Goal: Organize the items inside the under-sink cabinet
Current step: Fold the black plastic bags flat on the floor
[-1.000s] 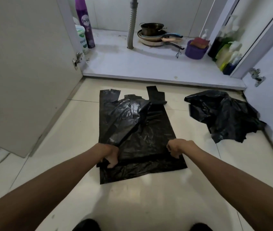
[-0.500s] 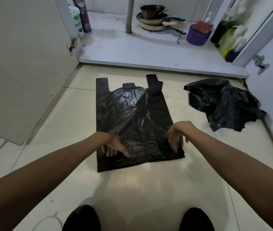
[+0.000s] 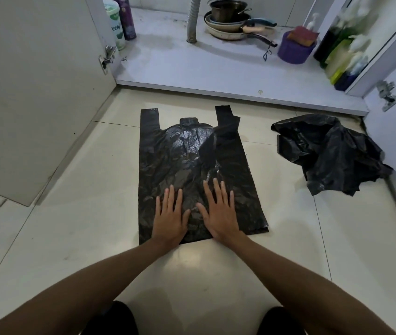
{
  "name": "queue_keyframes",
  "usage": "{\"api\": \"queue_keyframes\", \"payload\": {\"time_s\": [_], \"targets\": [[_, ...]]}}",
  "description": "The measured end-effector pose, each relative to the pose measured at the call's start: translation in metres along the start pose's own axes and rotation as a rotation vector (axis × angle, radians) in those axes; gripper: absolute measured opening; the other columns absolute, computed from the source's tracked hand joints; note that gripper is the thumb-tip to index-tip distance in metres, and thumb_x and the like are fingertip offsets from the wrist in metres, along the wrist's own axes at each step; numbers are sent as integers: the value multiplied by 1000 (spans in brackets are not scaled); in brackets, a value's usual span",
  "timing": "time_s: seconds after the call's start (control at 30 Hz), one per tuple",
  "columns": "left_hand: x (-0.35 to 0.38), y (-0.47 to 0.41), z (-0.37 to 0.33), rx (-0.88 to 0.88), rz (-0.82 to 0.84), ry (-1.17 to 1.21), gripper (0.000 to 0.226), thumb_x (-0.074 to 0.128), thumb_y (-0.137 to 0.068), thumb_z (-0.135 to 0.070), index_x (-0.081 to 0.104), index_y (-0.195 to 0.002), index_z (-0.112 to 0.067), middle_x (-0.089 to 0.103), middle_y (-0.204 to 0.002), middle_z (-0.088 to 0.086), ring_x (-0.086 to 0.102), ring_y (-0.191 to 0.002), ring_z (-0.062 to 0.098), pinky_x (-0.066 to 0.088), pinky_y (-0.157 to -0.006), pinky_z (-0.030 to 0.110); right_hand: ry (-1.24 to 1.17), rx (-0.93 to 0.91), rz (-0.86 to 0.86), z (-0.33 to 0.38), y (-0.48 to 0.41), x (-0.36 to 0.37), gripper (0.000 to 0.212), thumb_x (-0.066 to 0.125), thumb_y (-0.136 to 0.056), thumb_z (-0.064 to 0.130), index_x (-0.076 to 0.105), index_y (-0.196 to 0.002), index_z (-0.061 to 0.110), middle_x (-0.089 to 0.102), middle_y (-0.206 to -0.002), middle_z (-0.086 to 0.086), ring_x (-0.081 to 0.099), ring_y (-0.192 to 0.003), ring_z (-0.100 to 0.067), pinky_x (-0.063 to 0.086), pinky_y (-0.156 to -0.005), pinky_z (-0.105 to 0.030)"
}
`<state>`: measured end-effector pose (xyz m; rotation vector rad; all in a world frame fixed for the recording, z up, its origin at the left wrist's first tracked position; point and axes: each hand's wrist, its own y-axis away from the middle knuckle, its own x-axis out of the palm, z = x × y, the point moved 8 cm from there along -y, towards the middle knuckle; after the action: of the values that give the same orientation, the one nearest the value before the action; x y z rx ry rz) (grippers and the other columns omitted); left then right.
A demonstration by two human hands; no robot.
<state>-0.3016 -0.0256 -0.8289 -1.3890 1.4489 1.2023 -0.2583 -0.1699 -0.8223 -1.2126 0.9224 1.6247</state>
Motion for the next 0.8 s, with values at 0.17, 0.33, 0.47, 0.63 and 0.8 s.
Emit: {"api": "queue_keyframes", "payload": {"time_s": [0.17,0.33,0.47,0.63,0.8], "targets": [[-8,-4,29,-110,-95,-55,78,17,-93,-66,15,-154,-18,11,-161,10,5,-149,27,0,-119,48,47,124,-21,-51,6,-3,64,17,-98,62,8,-156,36,4,-164,-3,-3,-151,-28,-1,-120,-54],[-13,-20,58,-184,-103,-65,82,14,-91,-70,9,-155,-20,3,-162,8,-4,-149,25,-7,-118,49,43,350,-36,-94,3,-11,73,7,-94,66,4,-157,30,-2,-164,-6,-7,-151,-30,-8,-119,-52],[-26,-36,74,-180,-117,-67,80,11,-93,-61,18,-153,-8,7,-160,14,0,-149,26,-6,-118,54,1,598,-46,-113,-5,-20,71,15,-100,56,1,-156,14,-4,-163,-16,-8,-150,-32,-4,-118,-58],[-54,-78,51,-153,-226,-7,73,15,-93,-48,40,-142,0,28,-154,20,16,-147,31,2,-119,54,-36,368,-115,-90,-64,-47,66,27,-103,45,10,-156,10,2,-163,-14,-6,-151,-30,-3,-120,-51],[-38,-114,33,-249,-130,42,87,3,-88,-64,13,-154,-8,6,-160,17,-2,-149,30,-4,-118,55,-7,120,-6,-54,-115,-35,71,21,-100,59,5,-157,20,-3,-164,-7,-11,-151,-24,-3,-122,-46]]}}
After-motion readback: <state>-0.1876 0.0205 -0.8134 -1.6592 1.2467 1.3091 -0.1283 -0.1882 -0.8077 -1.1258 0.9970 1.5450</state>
